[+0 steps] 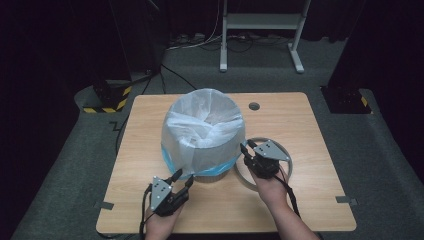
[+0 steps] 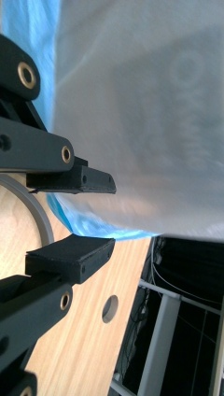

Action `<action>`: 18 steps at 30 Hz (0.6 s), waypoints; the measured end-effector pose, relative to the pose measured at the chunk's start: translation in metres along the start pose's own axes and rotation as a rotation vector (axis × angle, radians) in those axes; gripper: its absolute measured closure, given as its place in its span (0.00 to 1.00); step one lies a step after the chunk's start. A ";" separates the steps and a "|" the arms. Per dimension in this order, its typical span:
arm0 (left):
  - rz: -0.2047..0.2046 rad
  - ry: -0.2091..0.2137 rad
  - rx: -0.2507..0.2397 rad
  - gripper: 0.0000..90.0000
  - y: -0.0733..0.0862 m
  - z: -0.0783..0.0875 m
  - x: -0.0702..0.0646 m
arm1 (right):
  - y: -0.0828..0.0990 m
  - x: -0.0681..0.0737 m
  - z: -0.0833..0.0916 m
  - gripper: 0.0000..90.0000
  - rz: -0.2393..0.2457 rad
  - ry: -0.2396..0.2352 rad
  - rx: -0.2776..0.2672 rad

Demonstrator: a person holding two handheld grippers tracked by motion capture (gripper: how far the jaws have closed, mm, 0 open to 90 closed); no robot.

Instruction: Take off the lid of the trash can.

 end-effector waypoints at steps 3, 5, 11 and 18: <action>0.014 -0.034 -0.039 0.55 -0.008 0.010 0.011 | -0.003 -0.004 0.001 0.74 0.001 0.010 -0.010; 0.032 -0.058 -0.063 0.55 -0.011 0.013 0.019 | -0.004 -0.005 0.002 0.74 -0.003 0.015 -0.015; 0.064 -0.163 -0.065 0.73 -0.023 -0.003 0.048 | -0.007 -0.014 0.002 0.74 -0.011 0.042 -0.022; 0.111 -0.252 0.058 0.79 -0.029 -0.059 0.081 | -0.016 -0.022 -0.026 0.78 -0.018 0.060 0.020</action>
Point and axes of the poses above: each handheld gripper's, and its own axes: z roughly backward along the jaws, y roughly out of its underside, x roughly to its left, the point moved 1 cm from there along -z, roughly forward along the jaws, and after that the axes turned 2 degrees about z, right-handed, at the moved point
